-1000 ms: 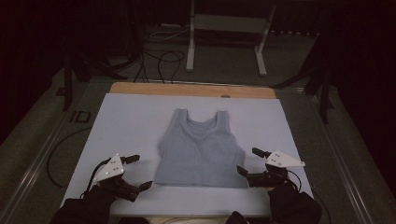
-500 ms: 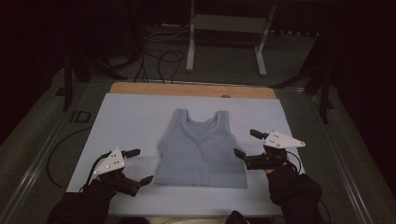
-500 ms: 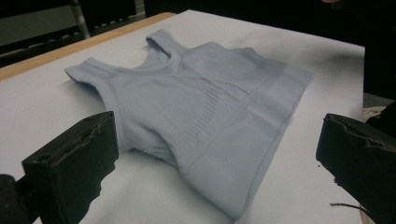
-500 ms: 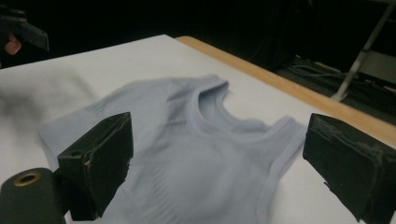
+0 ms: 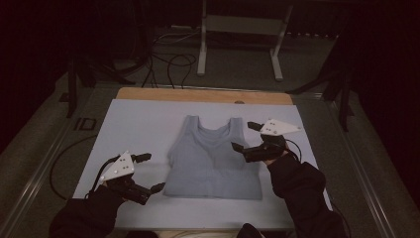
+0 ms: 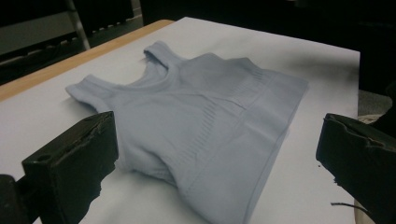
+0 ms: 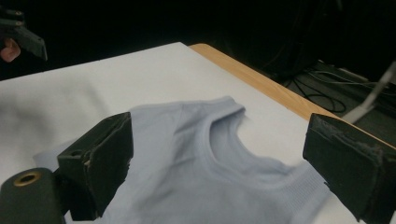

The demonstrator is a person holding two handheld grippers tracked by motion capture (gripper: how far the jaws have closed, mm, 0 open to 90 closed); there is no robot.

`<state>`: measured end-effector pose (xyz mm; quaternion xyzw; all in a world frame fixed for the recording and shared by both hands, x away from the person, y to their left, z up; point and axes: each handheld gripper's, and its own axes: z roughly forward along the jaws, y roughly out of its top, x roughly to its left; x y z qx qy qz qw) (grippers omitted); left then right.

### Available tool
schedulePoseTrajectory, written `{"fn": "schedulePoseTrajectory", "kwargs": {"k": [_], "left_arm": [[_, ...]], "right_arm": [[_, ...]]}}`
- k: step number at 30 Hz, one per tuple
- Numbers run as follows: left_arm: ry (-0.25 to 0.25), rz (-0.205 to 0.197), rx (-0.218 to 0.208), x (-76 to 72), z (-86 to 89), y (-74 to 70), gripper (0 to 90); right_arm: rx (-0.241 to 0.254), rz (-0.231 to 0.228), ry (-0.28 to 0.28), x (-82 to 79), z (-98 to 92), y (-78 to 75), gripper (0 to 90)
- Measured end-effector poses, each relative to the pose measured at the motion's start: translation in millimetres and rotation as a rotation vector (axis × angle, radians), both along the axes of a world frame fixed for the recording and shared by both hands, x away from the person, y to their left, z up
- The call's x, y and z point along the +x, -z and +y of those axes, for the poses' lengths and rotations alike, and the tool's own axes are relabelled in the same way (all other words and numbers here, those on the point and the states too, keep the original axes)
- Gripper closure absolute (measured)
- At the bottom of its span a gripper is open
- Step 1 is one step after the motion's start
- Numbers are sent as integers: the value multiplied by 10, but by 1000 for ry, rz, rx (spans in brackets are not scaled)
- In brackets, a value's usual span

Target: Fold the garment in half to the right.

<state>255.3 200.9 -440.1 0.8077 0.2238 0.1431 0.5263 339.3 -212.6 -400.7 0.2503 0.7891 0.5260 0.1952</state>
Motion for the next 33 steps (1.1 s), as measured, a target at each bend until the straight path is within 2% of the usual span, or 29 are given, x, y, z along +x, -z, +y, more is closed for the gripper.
{"fn": "schedulePoseTrajectory", "kwargs": {"k": [4, 6, 7, 8, 14, 17, 21, 25, 30, 33], "left_arm": [[0, 3, 39, 5, -73, -13, 1], [6, 22, 60, 12, -111, -10, 2], [8, 19, 73, 10, -133, -6, 2], [26, 21, 84, 8, -153, -2, 2], [60, 29, 88, 24, -199, -18, 2], [78, 26, 94, 34, -212, -22, 1], [85, 29, 98, 44, -226, -14, 2], [108, 42, 112, 59, -251, 33, 2], [128, 56, 132, 85, -274, 87, 2], [139, 58, 151, 100, -298, 121, 2]], "right_arm": [[5, 3, -19, 128, 153, -16, 86], [16, 12, -33, 190, 228, -33, 86], [8, 12, -33, 219, 265, -41, 86], [8, 16, -39, 249, 303, -48, 86], [-6, 32, -64, 426, 511, -70, 86], [8, 47, -76, 512, 607, -64, 86], [2, 39, -83, 597, 716, -50, 86], [-3, 57, -88, 754, 912, -18, 85], [-34, 54, -95, 914, 1061, 31, 86], [-42, 72, -92, 1015, 1150, 70, 86]]}}
